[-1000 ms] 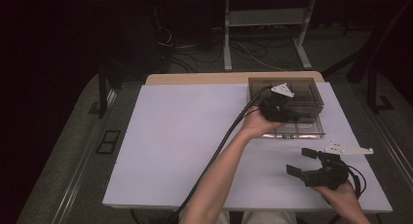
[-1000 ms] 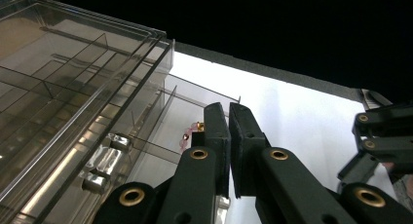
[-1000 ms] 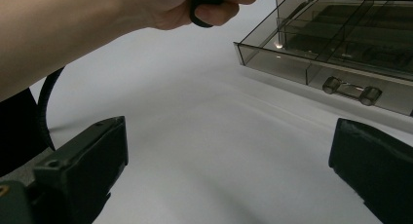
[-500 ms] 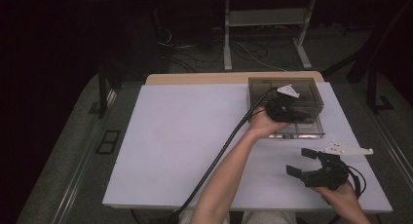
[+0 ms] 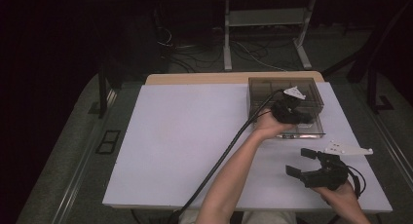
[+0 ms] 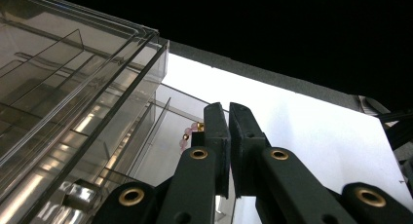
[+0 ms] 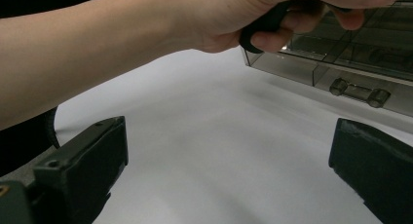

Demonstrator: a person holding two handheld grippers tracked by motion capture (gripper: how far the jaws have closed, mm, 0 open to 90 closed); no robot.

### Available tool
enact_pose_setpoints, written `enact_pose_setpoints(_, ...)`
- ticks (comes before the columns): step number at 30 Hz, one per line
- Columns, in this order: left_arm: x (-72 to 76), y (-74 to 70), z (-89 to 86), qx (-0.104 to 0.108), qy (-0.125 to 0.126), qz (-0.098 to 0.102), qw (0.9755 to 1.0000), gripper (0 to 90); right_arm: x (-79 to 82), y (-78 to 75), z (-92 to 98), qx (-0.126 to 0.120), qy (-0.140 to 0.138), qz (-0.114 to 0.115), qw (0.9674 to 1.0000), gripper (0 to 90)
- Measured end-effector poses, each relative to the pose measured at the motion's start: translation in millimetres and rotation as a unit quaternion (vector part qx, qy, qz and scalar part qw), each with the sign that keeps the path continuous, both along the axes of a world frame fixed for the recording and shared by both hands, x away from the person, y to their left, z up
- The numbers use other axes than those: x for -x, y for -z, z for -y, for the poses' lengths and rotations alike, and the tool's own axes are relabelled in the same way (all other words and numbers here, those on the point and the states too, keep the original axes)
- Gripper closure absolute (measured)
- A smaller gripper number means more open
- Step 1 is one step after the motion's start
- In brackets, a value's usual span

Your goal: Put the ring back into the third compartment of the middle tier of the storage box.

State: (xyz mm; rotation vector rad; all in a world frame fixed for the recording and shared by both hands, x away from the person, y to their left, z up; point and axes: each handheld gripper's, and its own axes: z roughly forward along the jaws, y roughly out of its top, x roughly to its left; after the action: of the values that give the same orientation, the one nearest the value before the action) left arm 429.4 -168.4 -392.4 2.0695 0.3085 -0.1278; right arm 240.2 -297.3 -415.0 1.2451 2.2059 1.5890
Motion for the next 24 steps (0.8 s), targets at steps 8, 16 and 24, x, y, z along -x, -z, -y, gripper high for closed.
enact_pose_setpoints(8,-1.9,4.0,2.6,0.01,-0.016,-0.015,0.9997,70.4,-0.1,-0.3,0.7,-0.003,0.0,0.001,1.0,0.2)
enact_pose_setpoints(16,1.5,-5.0,-1.7,0.01,-0.008,-0.014,0.9998,61.0,0.0,-0.3,-0.1,-0.002,-0.001,0.001,1.0,0.2)
enact_pose_setpoints(24,8.6,-12.8,-10.0,0.012,-0.006,-0.008,0.9999,56.9,0.9,-0.4,0.5,-0.003,0.002,0.0,1.0,0.2)
